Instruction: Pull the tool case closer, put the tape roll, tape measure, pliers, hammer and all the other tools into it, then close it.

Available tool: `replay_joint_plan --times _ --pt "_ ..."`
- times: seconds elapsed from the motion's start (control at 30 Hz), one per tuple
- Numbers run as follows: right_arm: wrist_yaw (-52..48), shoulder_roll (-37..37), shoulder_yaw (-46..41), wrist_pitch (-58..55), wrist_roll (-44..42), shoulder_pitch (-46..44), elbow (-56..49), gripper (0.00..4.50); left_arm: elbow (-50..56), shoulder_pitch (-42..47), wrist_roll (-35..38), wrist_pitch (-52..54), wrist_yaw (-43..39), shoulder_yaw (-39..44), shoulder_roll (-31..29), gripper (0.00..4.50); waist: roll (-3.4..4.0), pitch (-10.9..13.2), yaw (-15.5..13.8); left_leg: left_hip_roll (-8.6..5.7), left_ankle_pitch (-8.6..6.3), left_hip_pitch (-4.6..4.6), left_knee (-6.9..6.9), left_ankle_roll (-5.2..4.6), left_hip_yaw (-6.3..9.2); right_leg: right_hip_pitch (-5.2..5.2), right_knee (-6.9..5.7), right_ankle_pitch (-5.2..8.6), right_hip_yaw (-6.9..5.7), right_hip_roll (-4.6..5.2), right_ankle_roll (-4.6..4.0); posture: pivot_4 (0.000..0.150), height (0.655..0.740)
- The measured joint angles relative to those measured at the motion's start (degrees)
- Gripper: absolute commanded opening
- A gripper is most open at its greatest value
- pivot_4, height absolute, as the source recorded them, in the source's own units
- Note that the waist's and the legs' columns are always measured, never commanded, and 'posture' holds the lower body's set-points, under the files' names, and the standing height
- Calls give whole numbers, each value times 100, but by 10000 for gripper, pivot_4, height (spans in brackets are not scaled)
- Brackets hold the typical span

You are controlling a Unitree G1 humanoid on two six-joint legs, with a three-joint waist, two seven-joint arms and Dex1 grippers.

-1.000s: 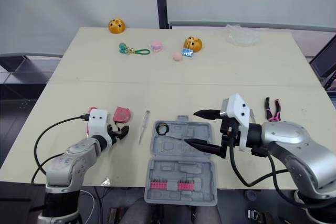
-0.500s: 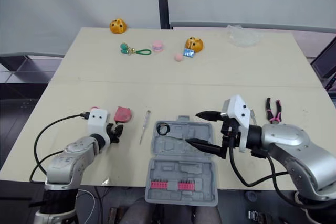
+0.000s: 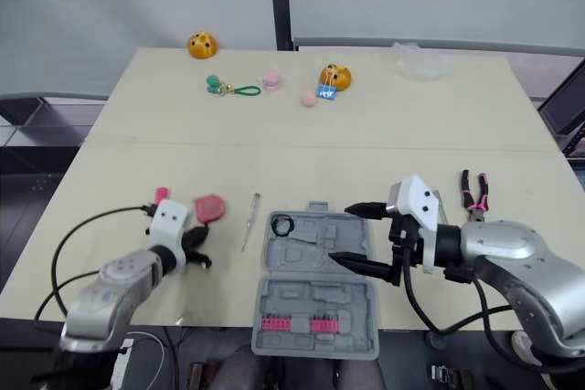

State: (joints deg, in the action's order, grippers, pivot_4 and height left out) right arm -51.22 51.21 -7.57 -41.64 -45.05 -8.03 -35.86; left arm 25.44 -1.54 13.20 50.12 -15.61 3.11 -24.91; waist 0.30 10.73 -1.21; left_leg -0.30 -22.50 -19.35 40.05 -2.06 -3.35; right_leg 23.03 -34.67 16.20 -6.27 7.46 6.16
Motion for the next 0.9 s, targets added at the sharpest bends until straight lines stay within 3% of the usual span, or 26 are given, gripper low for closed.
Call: replay_joint_plan --times 0.13,0.43,0.9 --pt "-206 12 35 16 -78 -19 3 45000 607 -813 378 -27 -771 -91 -514 256 -1 2 -11 6 0 7 2 7 7 0 12 6 -2 1 -11 1500 7400" --pt "-693 58 282 71 -10 20 6 45000 536 -1481 471 -526 -1845 201 -1676 256 5 5 -13 6 -9 -2 -4 3 18 0 31 8 -5 7 -15 1500 7400" --pt "-1046 123 284 432 338 162 88 45000 561 -1843 354 -852 -2146 248 -2013 256 7 6 -14 7 -10 -2 -5 3 19 0 31 8 -6 7 -14 1500 7400"
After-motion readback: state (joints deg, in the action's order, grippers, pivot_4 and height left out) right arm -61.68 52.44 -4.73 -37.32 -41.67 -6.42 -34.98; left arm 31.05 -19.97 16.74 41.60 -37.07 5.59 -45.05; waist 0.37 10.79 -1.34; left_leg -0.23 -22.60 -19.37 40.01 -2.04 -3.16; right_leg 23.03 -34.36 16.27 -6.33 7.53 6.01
